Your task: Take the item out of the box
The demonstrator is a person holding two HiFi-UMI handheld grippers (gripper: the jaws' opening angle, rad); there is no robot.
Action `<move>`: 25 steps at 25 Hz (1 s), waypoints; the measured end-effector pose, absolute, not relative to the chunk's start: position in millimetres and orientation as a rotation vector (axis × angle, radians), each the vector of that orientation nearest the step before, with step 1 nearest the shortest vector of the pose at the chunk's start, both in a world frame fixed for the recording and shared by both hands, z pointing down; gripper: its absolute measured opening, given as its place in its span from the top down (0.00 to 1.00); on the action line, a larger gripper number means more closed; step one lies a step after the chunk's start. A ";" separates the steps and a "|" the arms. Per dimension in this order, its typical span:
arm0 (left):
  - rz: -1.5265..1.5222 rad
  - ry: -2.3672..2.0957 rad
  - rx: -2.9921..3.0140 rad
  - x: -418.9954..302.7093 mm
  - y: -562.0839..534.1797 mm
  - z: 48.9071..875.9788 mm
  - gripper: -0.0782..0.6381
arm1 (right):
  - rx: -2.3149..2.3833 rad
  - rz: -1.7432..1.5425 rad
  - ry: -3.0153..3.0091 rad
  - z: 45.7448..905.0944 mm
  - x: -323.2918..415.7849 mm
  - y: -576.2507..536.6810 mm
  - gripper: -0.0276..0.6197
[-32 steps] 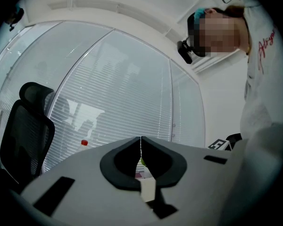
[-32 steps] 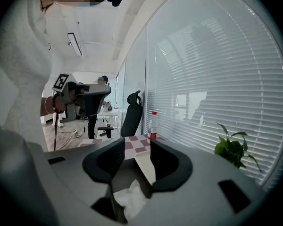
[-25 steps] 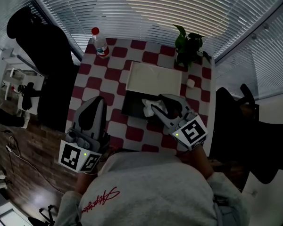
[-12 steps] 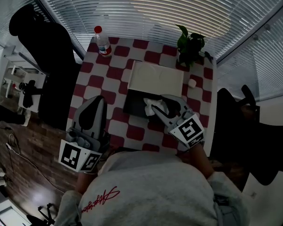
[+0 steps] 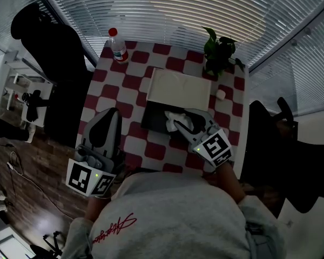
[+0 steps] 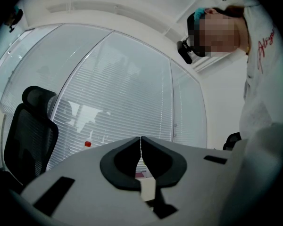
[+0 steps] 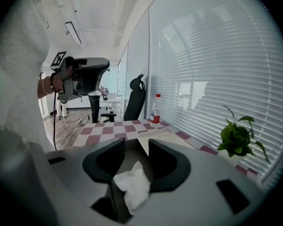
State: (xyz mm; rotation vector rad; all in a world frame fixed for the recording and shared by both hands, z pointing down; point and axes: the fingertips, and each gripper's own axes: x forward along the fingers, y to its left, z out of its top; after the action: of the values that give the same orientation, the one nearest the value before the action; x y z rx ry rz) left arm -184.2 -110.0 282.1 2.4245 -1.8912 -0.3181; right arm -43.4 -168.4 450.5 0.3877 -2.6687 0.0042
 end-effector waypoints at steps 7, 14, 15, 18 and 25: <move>-0.317 -1.903 2.416 -186.3 -108.3 281.4 0.87 | 0.364 -0.004 -2.651 456.1 -45.4 -166.5 0.71; -0.319 -1.906 2.404 -186.6 -107.1 285.2 0.87 | 0.343 0.019 -2.642 463.2 -48.2 -165.6 0.71; -0.320 -1.907 2.401 -186.8 -106.9 286.1 0.87 | 0.342 0.018 -2.638 464.6 -48.5 -165.9 0.71; -0.319 -1.906 2.397 -186.9 -106.4 287.8 0.87 | 0.335 0.027 -2.629 469.1 -49.5 -166.1 0.71; -0.319 -1.907 2.386 -188.4 -107.7 288.6 0.87 | 0.312 0.052 -2.594 480.7 -49.9 -164.6 0.71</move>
State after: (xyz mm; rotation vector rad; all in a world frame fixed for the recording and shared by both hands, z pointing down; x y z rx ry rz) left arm -188.4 -107.7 288.6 2.3864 -1.9070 -0.3191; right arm -49.9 -164.6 480.7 0.3119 -2.5937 0.0520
